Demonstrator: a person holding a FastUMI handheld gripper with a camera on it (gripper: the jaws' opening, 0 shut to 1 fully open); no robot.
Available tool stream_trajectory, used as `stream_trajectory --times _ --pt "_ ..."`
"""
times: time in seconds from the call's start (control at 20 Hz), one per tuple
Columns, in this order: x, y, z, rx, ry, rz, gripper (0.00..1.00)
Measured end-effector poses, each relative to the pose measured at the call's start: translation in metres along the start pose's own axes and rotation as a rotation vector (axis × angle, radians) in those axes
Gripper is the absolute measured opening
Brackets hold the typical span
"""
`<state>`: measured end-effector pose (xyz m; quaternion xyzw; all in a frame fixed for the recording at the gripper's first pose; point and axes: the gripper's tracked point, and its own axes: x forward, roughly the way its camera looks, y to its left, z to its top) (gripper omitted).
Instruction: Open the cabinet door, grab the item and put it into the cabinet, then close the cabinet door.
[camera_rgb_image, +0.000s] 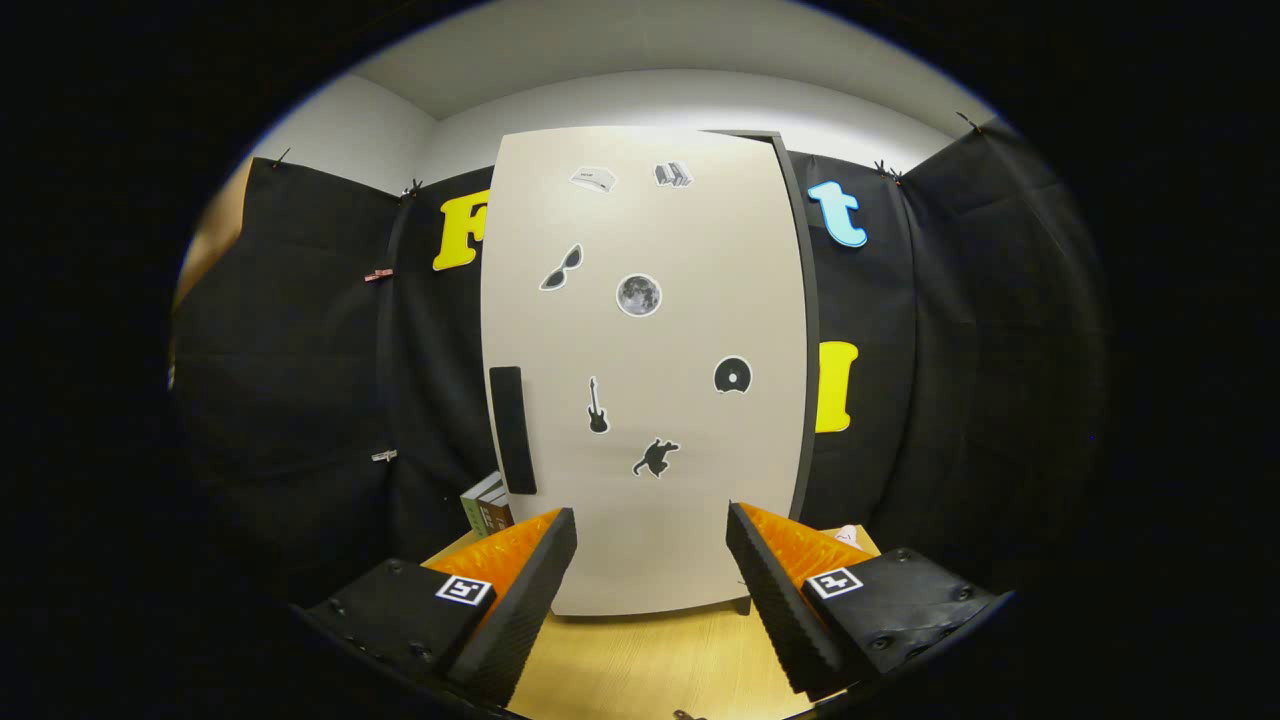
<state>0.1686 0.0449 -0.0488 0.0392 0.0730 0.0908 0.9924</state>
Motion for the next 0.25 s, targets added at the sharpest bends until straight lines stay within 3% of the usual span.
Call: stream_trajectory --times 0.25 --pt "0.0011 -0.0077 -0.0059 0.027 0.023 0.003 0.98"
